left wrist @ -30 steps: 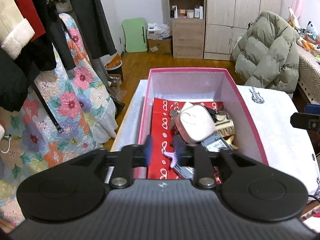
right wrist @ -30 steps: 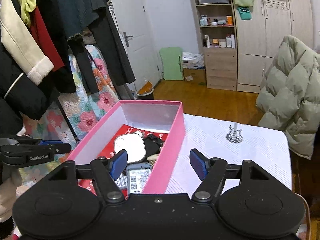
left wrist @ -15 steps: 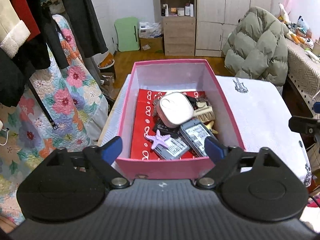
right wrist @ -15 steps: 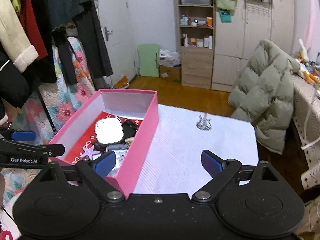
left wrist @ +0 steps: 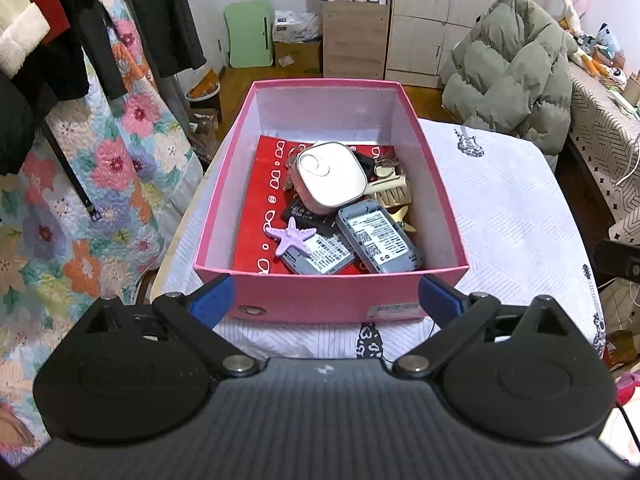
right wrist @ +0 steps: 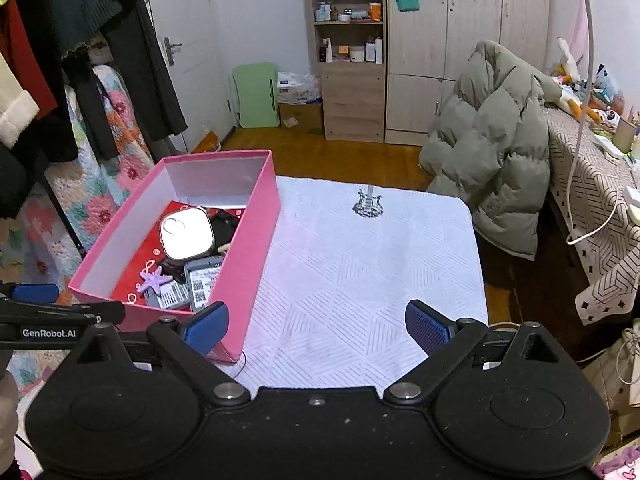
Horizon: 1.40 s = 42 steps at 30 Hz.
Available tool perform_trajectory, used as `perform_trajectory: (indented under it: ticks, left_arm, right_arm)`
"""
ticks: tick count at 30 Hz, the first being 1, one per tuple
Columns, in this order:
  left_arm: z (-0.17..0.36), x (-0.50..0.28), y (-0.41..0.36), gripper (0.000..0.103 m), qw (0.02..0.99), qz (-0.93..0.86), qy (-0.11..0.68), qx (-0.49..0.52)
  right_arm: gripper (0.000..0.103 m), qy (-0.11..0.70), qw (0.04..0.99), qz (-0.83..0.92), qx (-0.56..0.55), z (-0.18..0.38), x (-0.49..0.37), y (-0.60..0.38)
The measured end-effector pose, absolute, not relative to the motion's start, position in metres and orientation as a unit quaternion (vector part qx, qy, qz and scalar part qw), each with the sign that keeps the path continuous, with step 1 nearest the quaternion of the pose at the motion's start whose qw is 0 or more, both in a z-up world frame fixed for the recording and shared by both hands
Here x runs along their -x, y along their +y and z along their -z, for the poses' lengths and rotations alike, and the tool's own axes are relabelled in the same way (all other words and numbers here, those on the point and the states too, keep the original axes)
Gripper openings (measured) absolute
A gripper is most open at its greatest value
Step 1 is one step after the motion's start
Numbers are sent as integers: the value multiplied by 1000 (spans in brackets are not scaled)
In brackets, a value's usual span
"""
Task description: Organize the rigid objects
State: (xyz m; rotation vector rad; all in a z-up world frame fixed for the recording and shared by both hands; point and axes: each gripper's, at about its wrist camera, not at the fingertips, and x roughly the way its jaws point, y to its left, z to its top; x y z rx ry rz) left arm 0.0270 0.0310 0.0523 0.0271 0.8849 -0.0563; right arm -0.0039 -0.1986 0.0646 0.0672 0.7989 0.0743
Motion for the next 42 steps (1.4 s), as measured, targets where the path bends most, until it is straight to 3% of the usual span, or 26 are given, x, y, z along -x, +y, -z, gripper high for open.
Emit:
perform_trajectory:
  ticks: [42]
  left_arm:
    - [-48,-8,24,101,909,28,415,-30]
  right_arm:
    - [97,393,919,-14,-23,-61,22,-198]
